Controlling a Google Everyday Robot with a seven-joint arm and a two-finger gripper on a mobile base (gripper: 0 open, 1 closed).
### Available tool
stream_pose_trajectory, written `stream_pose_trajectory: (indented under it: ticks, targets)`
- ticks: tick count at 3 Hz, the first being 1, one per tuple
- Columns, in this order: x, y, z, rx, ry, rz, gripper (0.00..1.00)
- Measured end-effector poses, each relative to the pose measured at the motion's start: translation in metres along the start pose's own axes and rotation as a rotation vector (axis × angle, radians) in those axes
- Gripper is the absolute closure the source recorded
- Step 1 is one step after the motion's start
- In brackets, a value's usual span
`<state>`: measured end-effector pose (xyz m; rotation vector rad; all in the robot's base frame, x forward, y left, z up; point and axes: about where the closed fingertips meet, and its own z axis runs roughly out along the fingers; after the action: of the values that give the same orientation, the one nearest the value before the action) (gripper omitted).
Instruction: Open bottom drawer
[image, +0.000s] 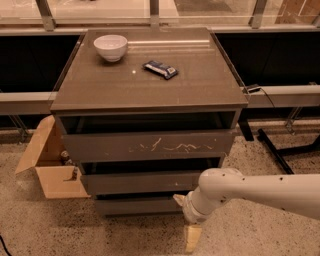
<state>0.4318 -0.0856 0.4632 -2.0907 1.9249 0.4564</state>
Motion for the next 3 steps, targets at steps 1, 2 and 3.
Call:
stream_pose_trajectory:
  ticks: [1,2,3]
  targets:
    - [0.026,-0.016,0.049,-0.008,-0.006,-0.024,0.00]
    - [0.050,-0.031,0.104,-0.044,-0.054,0.001,0.00]
    - [0.053,-0.033,0.106,-0.041,-0.054,0.006,0.00]
